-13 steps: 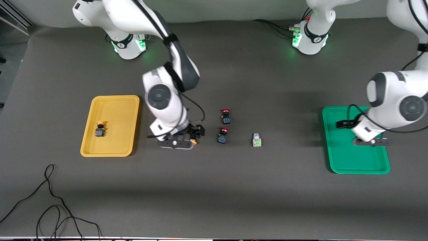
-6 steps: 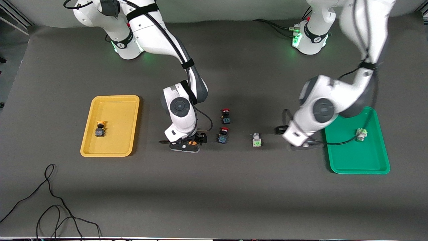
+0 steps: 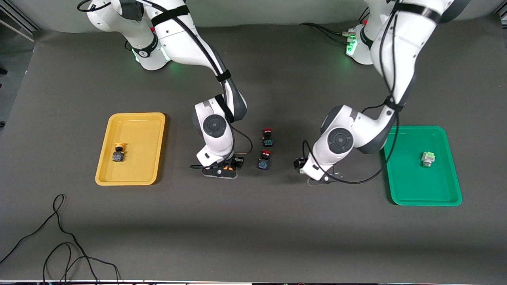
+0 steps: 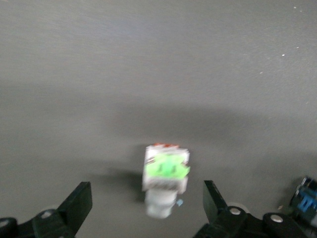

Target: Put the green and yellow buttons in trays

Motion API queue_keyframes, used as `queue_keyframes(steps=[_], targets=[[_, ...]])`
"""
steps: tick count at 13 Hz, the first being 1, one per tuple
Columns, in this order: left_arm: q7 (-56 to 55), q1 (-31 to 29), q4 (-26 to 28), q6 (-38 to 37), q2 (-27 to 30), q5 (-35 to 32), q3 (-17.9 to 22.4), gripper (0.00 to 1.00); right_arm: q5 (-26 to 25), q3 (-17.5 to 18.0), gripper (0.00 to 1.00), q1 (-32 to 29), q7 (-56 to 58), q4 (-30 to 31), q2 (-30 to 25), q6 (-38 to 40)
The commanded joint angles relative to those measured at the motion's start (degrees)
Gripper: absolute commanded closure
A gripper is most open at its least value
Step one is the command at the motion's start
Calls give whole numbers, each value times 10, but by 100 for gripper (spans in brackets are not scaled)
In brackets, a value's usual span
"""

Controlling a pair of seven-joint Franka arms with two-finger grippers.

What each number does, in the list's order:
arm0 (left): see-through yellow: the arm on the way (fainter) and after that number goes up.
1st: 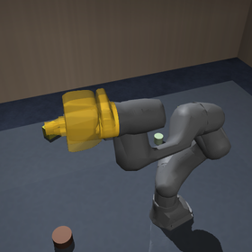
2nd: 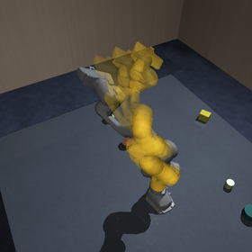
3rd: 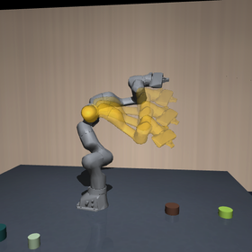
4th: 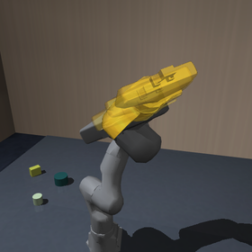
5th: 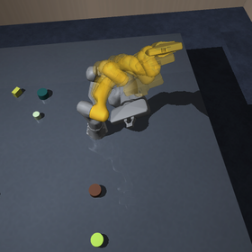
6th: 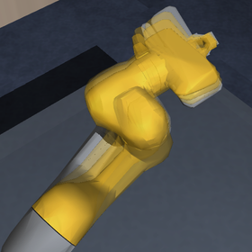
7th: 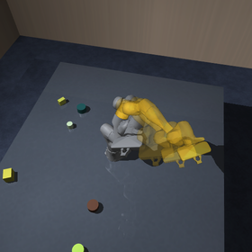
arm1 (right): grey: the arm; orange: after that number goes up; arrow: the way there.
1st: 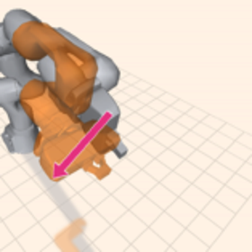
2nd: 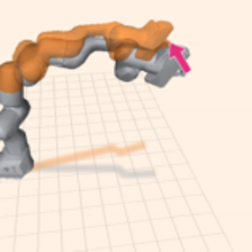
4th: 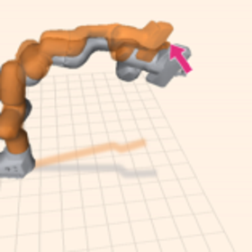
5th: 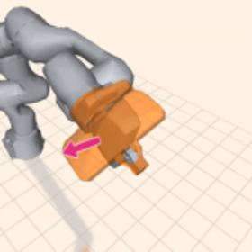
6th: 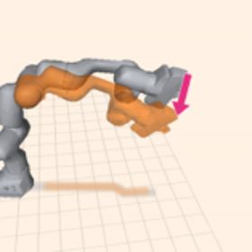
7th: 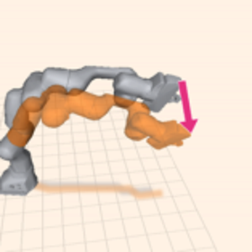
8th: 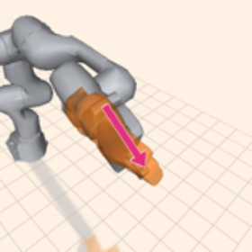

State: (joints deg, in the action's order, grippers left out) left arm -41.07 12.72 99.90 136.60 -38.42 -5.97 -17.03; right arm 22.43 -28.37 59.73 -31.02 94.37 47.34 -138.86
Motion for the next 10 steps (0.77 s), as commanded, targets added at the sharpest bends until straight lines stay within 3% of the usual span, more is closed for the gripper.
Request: queue_keyframes(steps=[1,3,4,5,6,7,8,10], targets=[[-24,20,-17,13,-18,-6,9,0,14,-5,73,4,-4,0,-2,-9],[-24,25,-16,13,-19,-6,9,1,14,-5,73,0,2,1,-32,3],[-24,28,-16,14,-19,-9,12,5,14,-12,73,0,3,-3,-57,48],[-25,27,-16,13,-20,-18,15,32,13,-21,73,-1,4,-9,-87,92],[-34,27,-16,13,-20,-20,16,79,13,-33,73,-1,8,-10,-116,124],[-34,27,-16,12,-21,-22,17,95,12,-44,73,-2,15,-10,-143,153],[-31,27,-16,9,-22,-39,17,100,12,-59,73,-4,33,-8,-165,181],[-39,27,-16,9,-23,-53,17,100,12,-112,73,-4,125,1,-198,257]])
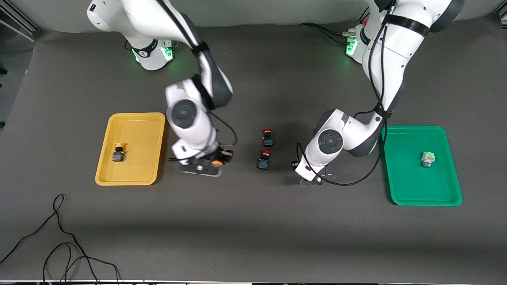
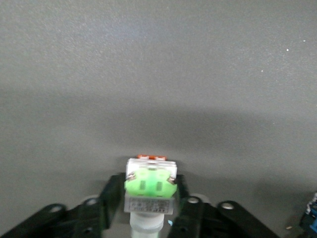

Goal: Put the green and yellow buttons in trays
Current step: 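Place the orange button in the yellow tray while the left places green in green tray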

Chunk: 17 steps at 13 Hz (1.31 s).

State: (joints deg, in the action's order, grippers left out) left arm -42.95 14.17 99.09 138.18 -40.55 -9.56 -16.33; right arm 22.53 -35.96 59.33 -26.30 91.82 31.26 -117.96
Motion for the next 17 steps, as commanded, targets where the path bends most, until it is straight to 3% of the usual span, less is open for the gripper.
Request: queue_keyframes(steps=[1,4,6,7,9,12,14,15,16,17], targets=[[-21,12,-9,-10,0,-16,9,100,10,-72,73,2,141,49,-57,71],[-50,6,-14,-44,25,-14,9,100,8,-186,73,3,351,155,-109,67],[-51,1,-40,-135,55,-13,9,100,11,-231,73,1,456,230,-109,5],[-50,0,-67,-196,68,-11,9,100,15,-234,73,-4,490,284,-109,-65],[-35,-10,-126,-332,89,-11,8,100,85,-225,73,-16,544,352,-77,-167],[7,-42,-154,-433,142,-10,8,100,264,-199,73,-16,660,347,35,-171],[73,-86,-153,-478,171,-9,6,100,285,-194,72,-12,668,343,42,-170],[115,-114,-152,-491,181,-7,6,100,285,-195,61,-15,665,333,42,-169],[158,-141,-147,-498,188,-7,6,100,285,-196,15,-17,666,332,42,-163],[203,-168,-138,-497,194,-7,7,100,285,-199,0,-17,664,330,38,-157]])
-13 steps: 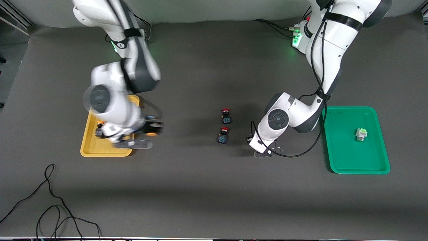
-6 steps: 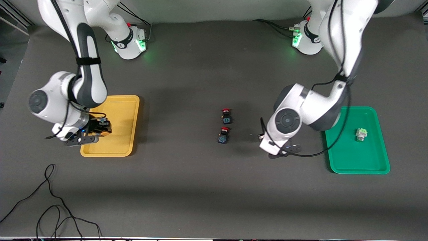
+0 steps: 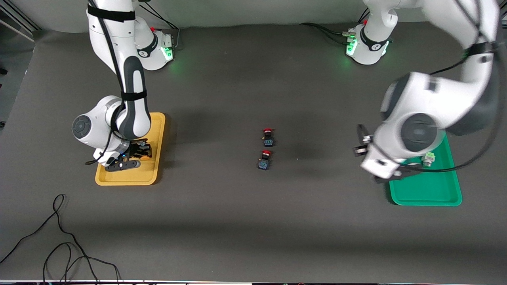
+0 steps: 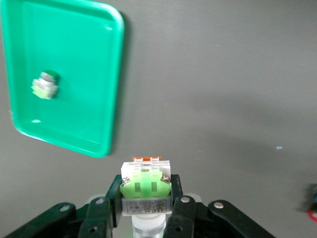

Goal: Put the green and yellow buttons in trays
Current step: 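Place the orange button in the yellow tray while the left places green in green tray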

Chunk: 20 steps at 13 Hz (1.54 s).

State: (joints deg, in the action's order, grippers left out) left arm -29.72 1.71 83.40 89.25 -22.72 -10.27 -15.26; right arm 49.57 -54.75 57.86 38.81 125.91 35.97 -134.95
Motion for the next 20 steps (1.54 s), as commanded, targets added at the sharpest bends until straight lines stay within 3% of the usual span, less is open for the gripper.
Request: queue_keyframes(steps=[1,2,4,6,9,13,16,19,20], targets=[[104,-68,37,6,21,0,-4,100,14,-13,0,-2,12,-13,-13,28],[124,-86,53,23,25,-1,-4,100,11,-25,0,3,11,-19,-15,40],[153,-111,106,80,36,-3,-3,100,-45,-82,0,33,-14,-51,-20,88],[191,-141,180,173,49,-4,-3,100,-118,-140,0,65,-90,-116,-21,189],[202,-158,265,307,47,-11,0,100,-155,-204,0,74,-103,-232,-23,365],[260,-221,380,519,20,-12,0,100,-173,-243,0,74,-103,-328,-25,485],[266,-239,408,590,-9,-37,3,100,-180,-263,0,75,-104,-363,-26,523],[266,-239,408,602,-23,-39,9,100,-216,-264,0,75,-131,-401,-35,553],[267,-239,408,601,-23,-39,9,11,-223,-260,0,75,-148,-405,-47,555]])
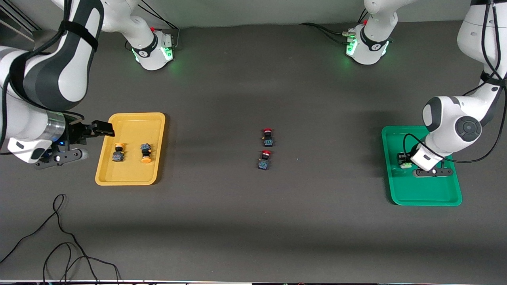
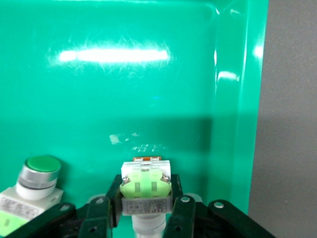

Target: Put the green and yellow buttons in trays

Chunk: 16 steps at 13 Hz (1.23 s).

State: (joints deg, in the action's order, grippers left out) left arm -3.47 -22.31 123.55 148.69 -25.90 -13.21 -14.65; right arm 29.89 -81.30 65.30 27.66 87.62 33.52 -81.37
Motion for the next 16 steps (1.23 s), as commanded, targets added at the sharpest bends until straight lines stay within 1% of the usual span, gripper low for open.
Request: queue_keyframes(steps=[1,2,3,4,5,6,7,8,9,10,11,12,13,14,15,16], targets=[[4,1,3,-2,14,-10,3,0,-35,15,0,0,-50,-22,-35,19],[3,1,2,-10,22,-10,3,0,-59,34,0,-6,-59,-22,-53,19],[2,2,-1,-31,36,-9,2,0,-89,61,0,-17,-79,-23,-77,18],[2,7,-9,-62,55,-9,1,0,-118,103,0,-41,-108,-24,-110,17],[5,8,-21,-107,79,-9,-2,0,-162,169,0,-80,-139,-22,-154,13],[7,8,-37,-164,103,-8,-7,0,-205,245,0,-129,-163,-18,-192,10],[5,8,-55,-226,128,-8,-22,0,-244,339,0,-199,-188,-11,-229,6],[1,8,-74,-281,151,-1,-37,0,-268,425,0,-271,-203,1,-256,5],[1,8,-108,-352,167,0,-49,0,-286,507,0,-342,-211,13,-278,4],[5,8,-156,-426,172,4,-63,0,-298,575,0,-408,-212,23,-295,2],[6,8,-216,-501,171,21,-73,0,-303,638,0,-470,-212,30,-306,2],[7,10,-273,-562,167,35,-79,0,-304,689,0,-529,-212,33,-313,2],[7,14,-320,-606,162,38,-84,0,-304,740,0,-590,-212,33,-318,2],[7,18,-349,-632,161,39,-86,0,-306,794,0,-651,-211,33,-325,4],[14,19,-377,-649,163,39,-87,0,-308,824,0,-687,-211,33,-326,6],[25,19,-408,-667,161,41,-87,0,-309,826,0,-691,-211,30,-327,6]])
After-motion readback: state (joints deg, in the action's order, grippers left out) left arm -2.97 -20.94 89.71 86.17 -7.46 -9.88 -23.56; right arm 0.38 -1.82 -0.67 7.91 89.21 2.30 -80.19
